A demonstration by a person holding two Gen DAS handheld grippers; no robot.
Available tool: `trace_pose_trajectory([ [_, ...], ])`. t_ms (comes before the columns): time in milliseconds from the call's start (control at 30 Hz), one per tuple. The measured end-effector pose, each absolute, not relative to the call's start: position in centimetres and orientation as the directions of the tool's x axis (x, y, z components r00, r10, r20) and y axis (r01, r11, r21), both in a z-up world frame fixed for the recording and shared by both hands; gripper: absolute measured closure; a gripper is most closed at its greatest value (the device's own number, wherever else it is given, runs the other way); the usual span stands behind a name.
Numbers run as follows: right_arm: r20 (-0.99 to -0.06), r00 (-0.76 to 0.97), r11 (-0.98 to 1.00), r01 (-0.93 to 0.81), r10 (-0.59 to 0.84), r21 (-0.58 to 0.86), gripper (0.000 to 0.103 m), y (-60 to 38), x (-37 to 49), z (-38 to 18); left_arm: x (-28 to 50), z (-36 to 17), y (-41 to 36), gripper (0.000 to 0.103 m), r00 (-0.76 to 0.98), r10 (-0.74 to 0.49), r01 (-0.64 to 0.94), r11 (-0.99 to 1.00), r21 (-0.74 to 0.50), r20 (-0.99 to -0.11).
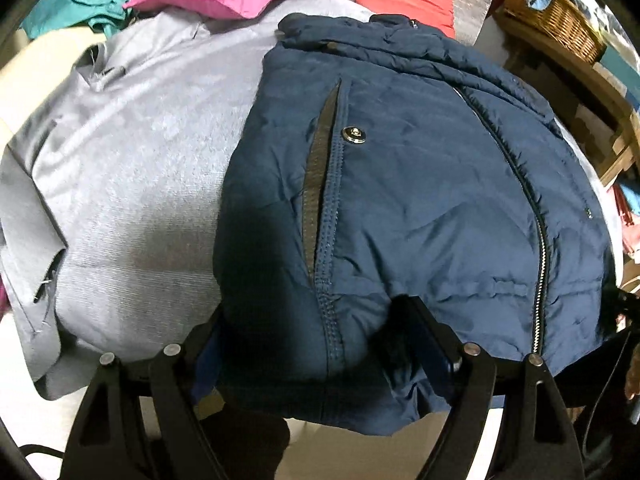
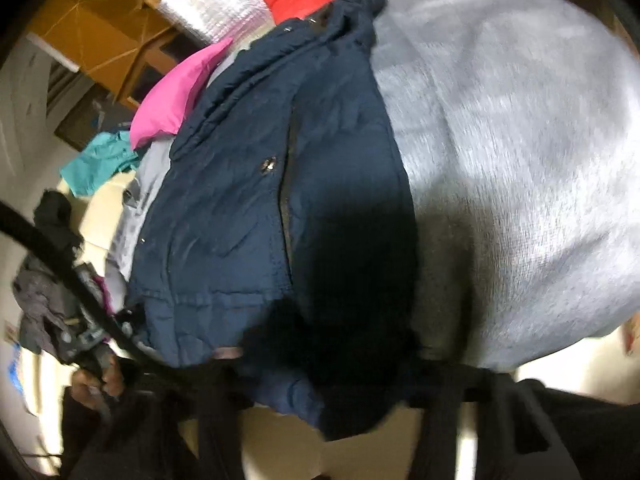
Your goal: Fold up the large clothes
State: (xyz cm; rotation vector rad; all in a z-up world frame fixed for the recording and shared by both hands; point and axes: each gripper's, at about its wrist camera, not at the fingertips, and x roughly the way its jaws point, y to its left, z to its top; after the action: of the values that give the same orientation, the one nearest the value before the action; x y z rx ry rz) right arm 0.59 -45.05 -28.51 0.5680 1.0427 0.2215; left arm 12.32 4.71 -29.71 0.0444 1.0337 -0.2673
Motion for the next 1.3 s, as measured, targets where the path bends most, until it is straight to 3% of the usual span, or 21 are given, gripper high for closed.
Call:
trace_pose_trajectory([
  [133,-0.713,0.556,0.867,-0.028,0.428,0.498,0.067,-43.3,0.1,-26.5,12.2,-29.5,4.5,0.02,0.497,-0.175,0.241,0.969,-0.058,-0.85],
  [333,-0.766,0.506,0.865,0.073,0.396,0.496,0.067,-43.8,1.4,-28.3,12.0,-29.4,4.0,0.02,0.514,-0.146,0.242,0.97,-0.021,-0.845],
  [533,-0.662,0.608,0.875,-0.122,0.439,0.469,0.066,-41.6,0.3,-25.1,11.8,-29.3,3.4,0.02,0.533,-0.116,0.243,0.97,0.021,-0.838],
  [700,-0.749,0.526,0.876,0.017,0.402,0.482,0.066,-42.5,1.8,-27.9,11.8,-29.3,3.4,0.02,0.538,-0.109,0.246,0.969,0.032,-0.836],
  [900,-0.624,0.615,0.843,-0.131,0.482,0.522,0.058,-41.7,0.5,-25.4,11.7,-29.3,3.3,0.02,0.54,-0.101,0.249,0.968,0.044,-0.835],
  [1000,-0.714,0.539,0.853,-0.019,0.448,0.521,0.054,-42.1,1.5,-27.9,11.8,-29.5,3.3,0.019,0.532,-0.103,0.249,0.968,0.039,-0.84],
  [1100,-0.716,0.531,0.854,-0.031,0.454,0.519,0.047,-41.4,1.6,-28.0,12.2,-29.5,3.8,0.017,0.5,-0.152,0.247,0.969,-0.028,-0.853],
  [1200,-0.593,0.604,0.804,-0.142,0.533,0.578,0.047,-41.5,0.4,-25.9,12.4,-28.9,5.2,0.017,0.487,-0.261,0.241,0.957,-0.16,-0.834],
  [1300,-0.648,0.562,0.807,-0.062,0.515,0.587,0.047,-42.3,1.1,-27.4,12.6,-28.7,6.9,0.017,0.477,-0.368,0.216,0.93,-0.299,-0.799],
])
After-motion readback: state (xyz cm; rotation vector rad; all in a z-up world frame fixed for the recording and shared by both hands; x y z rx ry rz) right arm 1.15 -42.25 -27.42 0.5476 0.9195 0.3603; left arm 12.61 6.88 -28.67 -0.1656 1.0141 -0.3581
